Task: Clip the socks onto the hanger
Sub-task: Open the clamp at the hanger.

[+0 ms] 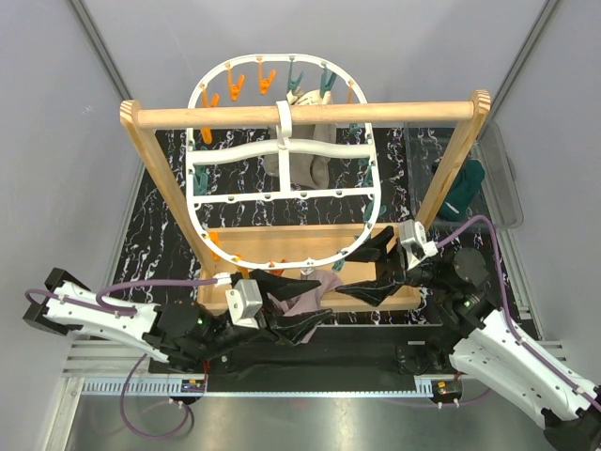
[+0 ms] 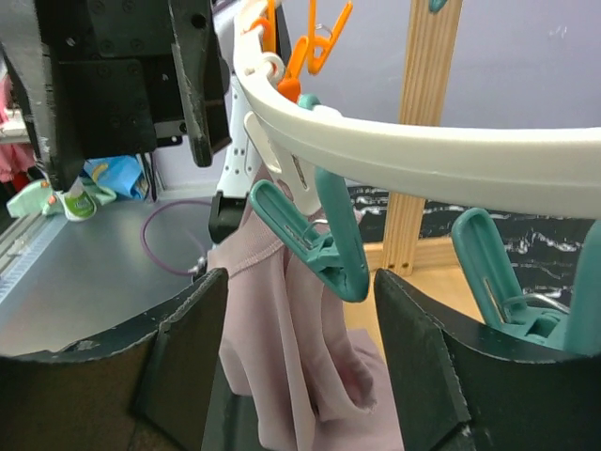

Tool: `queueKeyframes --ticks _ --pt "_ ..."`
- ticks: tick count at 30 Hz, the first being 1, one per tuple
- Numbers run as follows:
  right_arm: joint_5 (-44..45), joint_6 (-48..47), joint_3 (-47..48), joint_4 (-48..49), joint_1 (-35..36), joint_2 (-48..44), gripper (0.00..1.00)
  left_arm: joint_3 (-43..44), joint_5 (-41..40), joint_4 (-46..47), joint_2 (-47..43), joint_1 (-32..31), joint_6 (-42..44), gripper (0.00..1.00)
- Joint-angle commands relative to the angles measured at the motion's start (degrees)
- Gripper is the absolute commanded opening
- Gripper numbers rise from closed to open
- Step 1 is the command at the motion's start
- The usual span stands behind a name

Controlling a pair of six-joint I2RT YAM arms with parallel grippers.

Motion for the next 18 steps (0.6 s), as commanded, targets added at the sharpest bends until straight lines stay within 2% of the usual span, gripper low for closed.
queueKeyframes --ticks 1,11,15,18 --pt "4.0 2.9 -1.8 7.5 0.9 -1.1 0.71 -0.1 -0.3 4.3 -1.2 0.1 -2.3 0.57" --pt "5.9 3.2 -1.6 10.7 3.0 1.3 0.7 -0.3 1.3 8.2 0.3 0.1 -7.1 0.58" --pt "7.6 3.1 -1.6 10.8 4.2 1.4 0.64 -0.9 0.9 10.2 1.0 0.0 -9.1 0.58" --pt "8.9 3.6 -1.8 10.5 4.8 1.4 0.56 -0.9 1.1 10.9 1.5 0.1 -9.7 0.58"
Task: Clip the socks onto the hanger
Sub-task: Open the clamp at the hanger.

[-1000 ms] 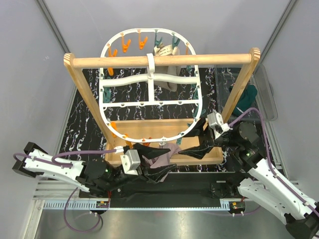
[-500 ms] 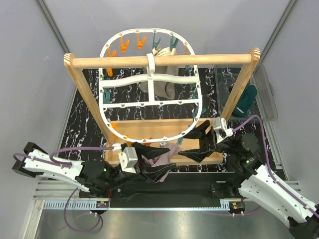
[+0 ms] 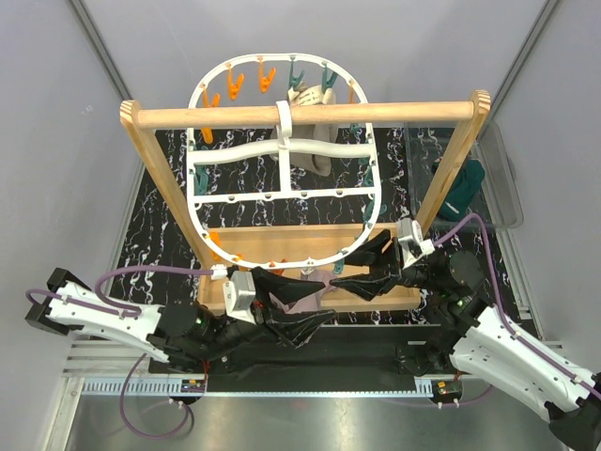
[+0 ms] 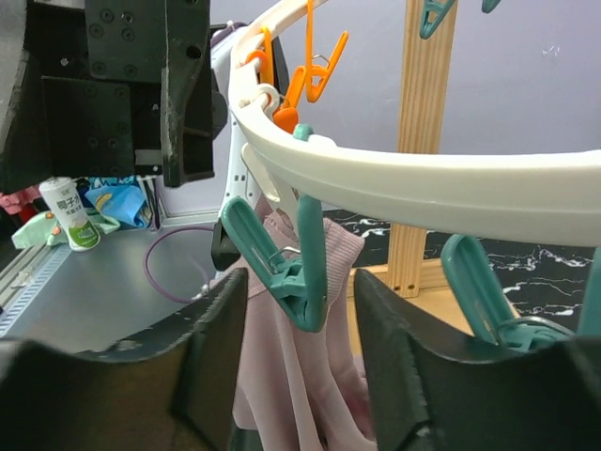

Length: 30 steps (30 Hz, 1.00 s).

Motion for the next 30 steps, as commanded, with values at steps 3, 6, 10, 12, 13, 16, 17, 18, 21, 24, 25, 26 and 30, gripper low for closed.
queueKeyframes --ticks 3,6,10,12,13,16,17,18,21,24,25,26,30 --pt "4.0 1.7 0.5 2.9 1.4 -0.1 0.44 -0.2 0.9 6.0 0.8 0.1 -3.3 0.58" --pt "4.6 3.2 0.9 2.8 1.7 -0.1 0.43 -0.4 1.4 6.9 1.0 0.1 -4.0 0.59" --pt "5.0 6.4 1.6 1.4 1.8 0.0 0.36 -0.7 3.2 8.0 2.0 0.0 -5.5 0.6" --pt "4.7 8.9 2.4 -0.4 1.8 -0.3 0.33 -0.7 4.1 7.9 2.5 0.1 -5.8 0.6" --pt "4.4 9.7 3.2 -2.8 1.8 -0.3 0.32 -0.7 5.1 7.7 2.6 0.1 -6.0 0.6" --pt "2.9 12.9 5.6 -8.7 1.8 -0.8 0.31 -1.2 6.9 8.0 2.4 0.1 -6.4 0.61" --pt "2.2 13.6 6.2 -10.1 1.8 -0.7 0.3 -1.2 7.0 8.2 2.4 0.0 -6.6 0.61" --pt "1.4 14.8 6.9 -11.6 1.8 -0.9 0.29 -1.3 6.9 8.3 2.4 0.1 -7.2 0.61" --pt "1.4 16.2 9.7 -18.1 1.8 -1.3 0.26 -1.5 7.1 9.1 3.1 0.1 -7.8 0.61" --pt "0.8 16.4 12.5 -23.9 1.8 -1.4 0.21 -1.9 6.9 9.9 3.7 0.1 -8.4 0.61" --pt "0.3 16.5 12.8 -24.3 1.8 -1.5 0.21 -2.0 5.9 10.0 3.6 0.1 -8.6 0.61" --pt "-0.2 16.9 12.7 -24.1 1.8 -1.8 0.2 -2.1 4.8 9.9 3.1 0.0 -9.1 0.62" --pt "-3.6 20.0 12.8 -22.5 1.8 -2.1 0.17 -3.6 0.9 10.7 1.0 0.0 -11.8 0.69"
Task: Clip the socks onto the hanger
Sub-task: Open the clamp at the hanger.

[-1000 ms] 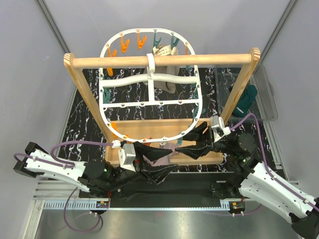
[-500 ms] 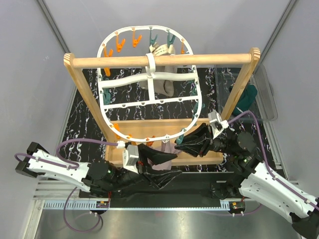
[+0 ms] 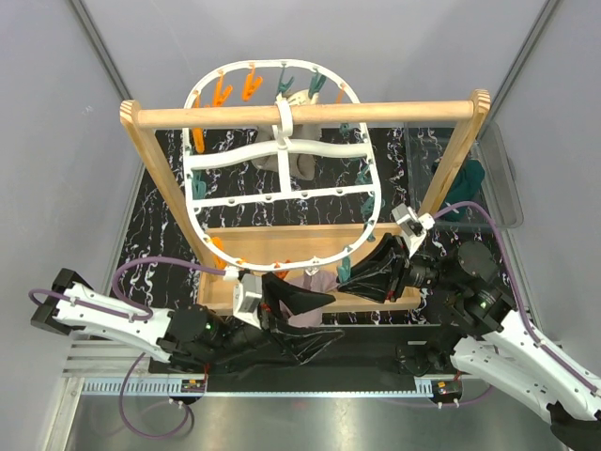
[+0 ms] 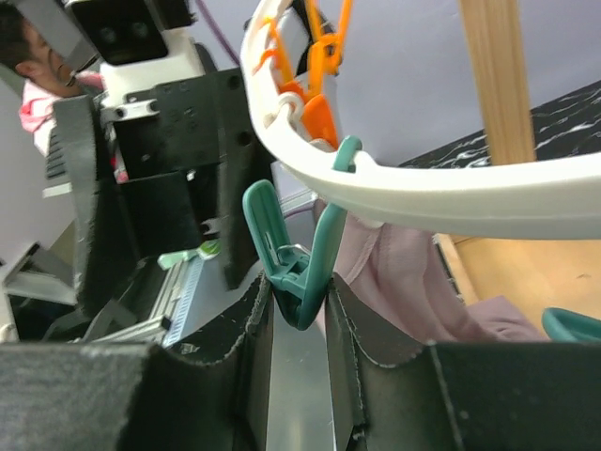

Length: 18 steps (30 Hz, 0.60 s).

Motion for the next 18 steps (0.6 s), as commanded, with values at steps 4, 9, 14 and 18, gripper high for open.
queueKeyframes --ticks 4,9,14,18 --pt "-5.9 3.2 1.5 1.2 0.5 1.0 0.16 -3.2 -3.9 8.6 -3.9 0.3 -5.5 0.76" --pt "-7.4 2.5 1.1 2.4 0.4 1.9 0.15 -0.3 -3.0 6.6 -3.7 0.6 -8.0 0.78" --pt "-8.7 4.6 2.6 2.4 0.5 2.9 0.13 1.7 -3.9 8.4 -1.3 0.7 -8.0 0.79" --pt "-9.2 8.2 4.2 2.0 0.5 3.0 0.13 0.7 -6.1 11.7 -1.0 0.7 -6.3 0.84"
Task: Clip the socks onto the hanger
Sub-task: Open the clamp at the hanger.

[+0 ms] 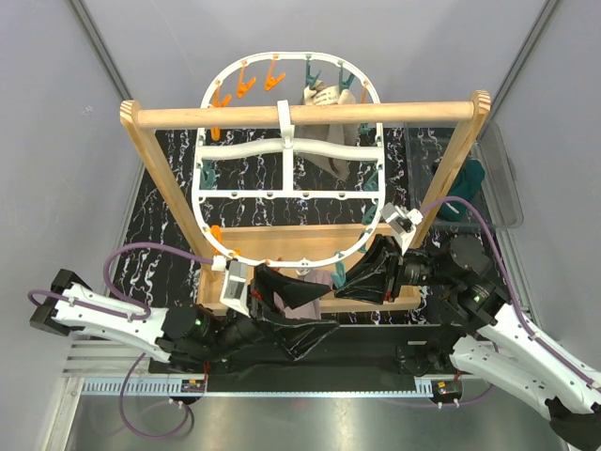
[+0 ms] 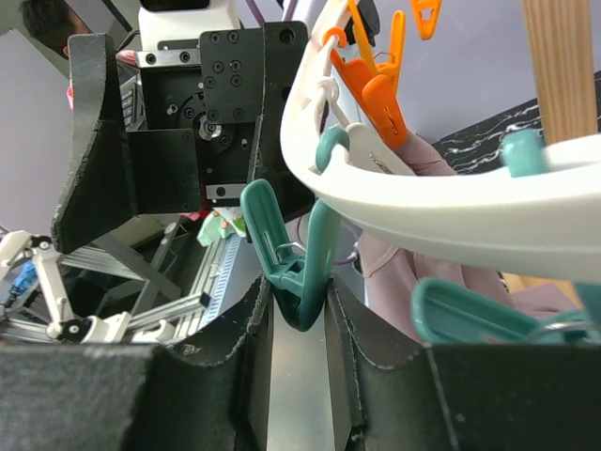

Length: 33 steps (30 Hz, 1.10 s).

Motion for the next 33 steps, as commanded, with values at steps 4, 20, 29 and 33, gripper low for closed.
queueKeyframes --ticks 4,20,29,33 --pt "-3.0 6.7 4.8 -0.8 0.5 -0.5 0.13 -0.2 -5.1 9.2 -0.1 0.6 -1.2 0.88" --pt "-4.4 9.2 5.9 -1.4 0.5 -0.3 0.12 2.6 -8.4 13.9 6.5 3.4 -1.0 0.99" --pt "-4.2 9.7 5.5 -0.2 0.5 -0.7 0.11 7.9 -15.0 0.9 7.9 5.7 -11.1 0.95" --pt "-4.2 9.9 5.2 0.4 0.5 -1.0 0.1 8.4 -16.6 -2.1 7.8 6.3 -13.7 0.97"
